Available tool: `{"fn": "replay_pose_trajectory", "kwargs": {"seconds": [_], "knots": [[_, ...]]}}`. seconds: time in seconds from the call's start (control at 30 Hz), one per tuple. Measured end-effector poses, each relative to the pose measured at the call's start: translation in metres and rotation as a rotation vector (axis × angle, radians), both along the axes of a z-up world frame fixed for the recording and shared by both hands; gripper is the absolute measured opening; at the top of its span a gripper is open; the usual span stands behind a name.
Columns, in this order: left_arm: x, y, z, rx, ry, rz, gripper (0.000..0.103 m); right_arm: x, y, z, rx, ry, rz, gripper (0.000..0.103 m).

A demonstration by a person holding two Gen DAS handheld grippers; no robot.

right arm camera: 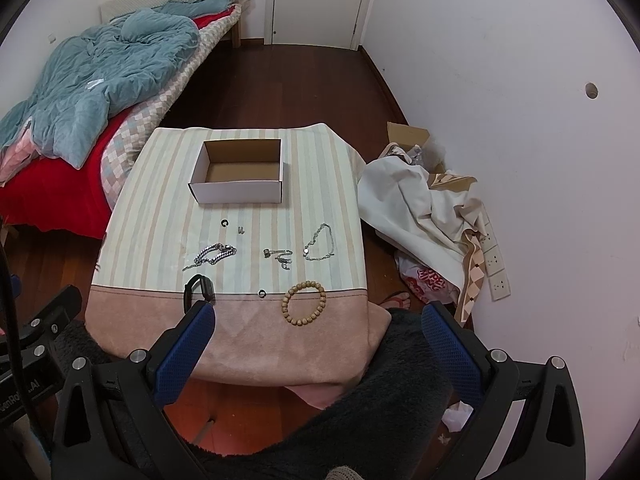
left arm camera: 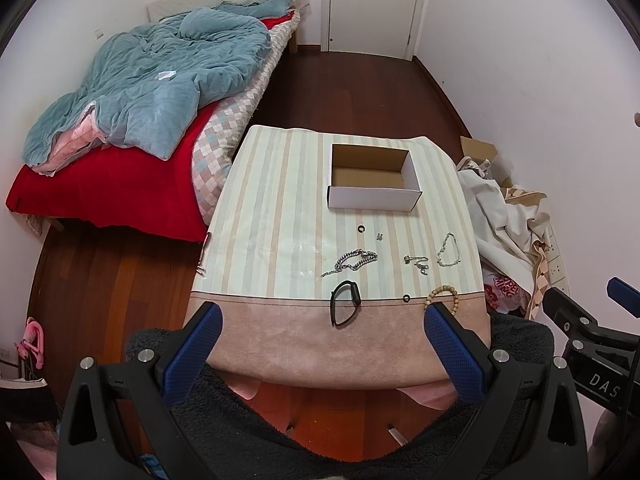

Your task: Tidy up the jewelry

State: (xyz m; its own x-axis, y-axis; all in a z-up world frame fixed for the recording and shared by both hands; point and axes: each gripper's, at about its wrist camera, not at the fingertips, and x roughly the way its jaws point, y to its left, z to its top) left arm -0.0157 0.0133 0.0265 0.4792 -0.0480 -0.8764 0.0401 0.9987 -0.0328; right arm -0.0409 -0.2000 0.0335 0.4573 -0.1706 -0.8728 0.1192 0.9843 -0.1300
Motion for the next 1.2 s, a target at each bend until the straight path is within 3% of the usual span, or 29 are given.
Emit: {"fn": "replay_pose_trajectory", "kwargs": {"seconds": [0.23,0.43,0.5,0.6,0.77,0.9,1.07,1.2], "knots": [[0.012,0.006,-0.013,0.044,-0.029,0.035,0.103,0.008,-0.012,-0.013,0.026,-0.018,-0.031,0.103],[0.050,0.021,-0.073,0.157,-0.018,0.103,0.103,0.050,-0.053,-0.079,0.007,0.040,-0.136,0.103],[0.065,0.024,-0.105,0.179,0.028,0.105,0.103,0.064,-0.066,-0.113,0.013,0.096,-0.165,0.100],[0.080,0.026,-0.154,0.160,0.138,0.084,0.102,0.082,-0.084,-0.171,0.032,0.209,-0.195,0.085],[0.093,0.015,-0.214,0.067,0.287,0.043,0.099,0.090,-0.096,-0.238,0.080,0.337,-0.234,0.082],[0.097,0.000,-0.242,0.048,0.353,-0.001,0.090,0.090,-0.098,-0.262,0.084,0.367,-0.255,0.082],[0.101,-0.010,-0.261,0.066,0.376,-0.033,0.089,0.089,-0.101,-0.282,0.095,0.401,-0.268,0.082],[0.102,-0.017,-0.266,0.089,0.373,-0.057,0.076,0.092,-0.101,-0.287,0.137,0.407,-0.263,0.077]]}}
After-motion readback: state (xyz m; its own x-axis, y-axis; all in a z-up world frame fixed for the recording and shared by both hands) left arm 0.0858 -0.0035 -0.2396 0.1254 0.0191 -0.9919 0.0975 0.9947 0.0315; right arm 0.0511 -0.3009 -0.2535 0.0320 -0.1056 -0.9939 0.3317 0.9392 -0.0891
